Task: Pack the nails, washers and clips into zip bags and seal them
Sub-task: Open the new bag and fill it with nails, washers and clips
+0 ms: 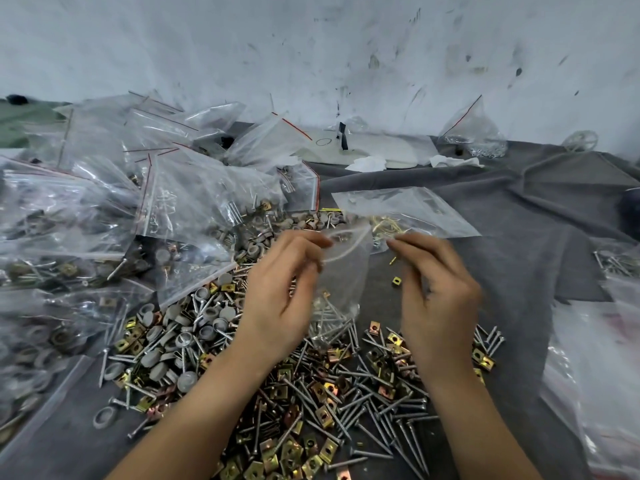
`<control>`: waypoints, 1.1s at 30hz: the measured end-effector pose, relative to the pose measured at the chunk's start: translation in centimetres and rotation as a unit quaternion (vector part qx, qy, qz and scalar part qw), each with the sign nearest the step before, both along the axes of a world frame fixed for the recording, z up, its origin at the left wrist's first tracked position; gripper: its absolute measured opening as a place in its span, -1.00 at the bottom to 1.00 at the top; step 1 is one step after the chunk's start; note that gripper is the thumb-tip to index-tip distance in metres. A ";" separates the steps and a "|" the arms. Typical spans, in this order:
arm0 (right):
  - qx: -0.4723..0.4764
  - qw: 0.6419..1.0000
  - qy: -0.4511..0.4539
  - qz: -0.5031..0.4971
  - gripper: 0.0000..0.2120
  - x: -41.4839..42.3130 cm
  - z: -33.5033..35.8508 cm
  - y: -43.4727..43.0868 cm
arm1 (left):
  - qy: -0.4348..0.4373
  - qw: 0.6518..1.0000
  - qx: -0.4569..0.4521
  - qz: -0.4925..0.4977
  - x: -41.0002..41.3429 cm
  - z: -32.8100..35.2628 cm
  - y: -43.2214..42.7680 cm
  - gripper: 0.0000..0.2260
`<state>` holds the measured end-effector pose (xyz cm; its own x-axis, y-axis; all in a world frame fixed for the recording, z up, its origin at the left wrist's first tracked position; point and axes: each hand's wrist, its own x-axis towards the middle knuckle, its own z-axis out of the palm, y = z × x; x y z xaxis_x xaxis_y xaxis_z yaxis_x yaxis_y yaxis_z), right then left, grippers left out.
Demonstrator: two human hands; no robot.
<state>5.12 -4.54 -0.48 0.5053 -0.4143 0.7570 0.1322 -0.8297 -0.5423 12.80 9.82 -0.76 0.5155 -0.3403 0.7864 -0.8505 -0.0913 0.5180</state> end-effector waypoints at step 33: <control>-0.042 0.857 0.511 0.053 -0.82 0.8 -1.1 0.6 | 0.005 0.986 -0.140 0.089 0.1 -0.4 0.1 -0.82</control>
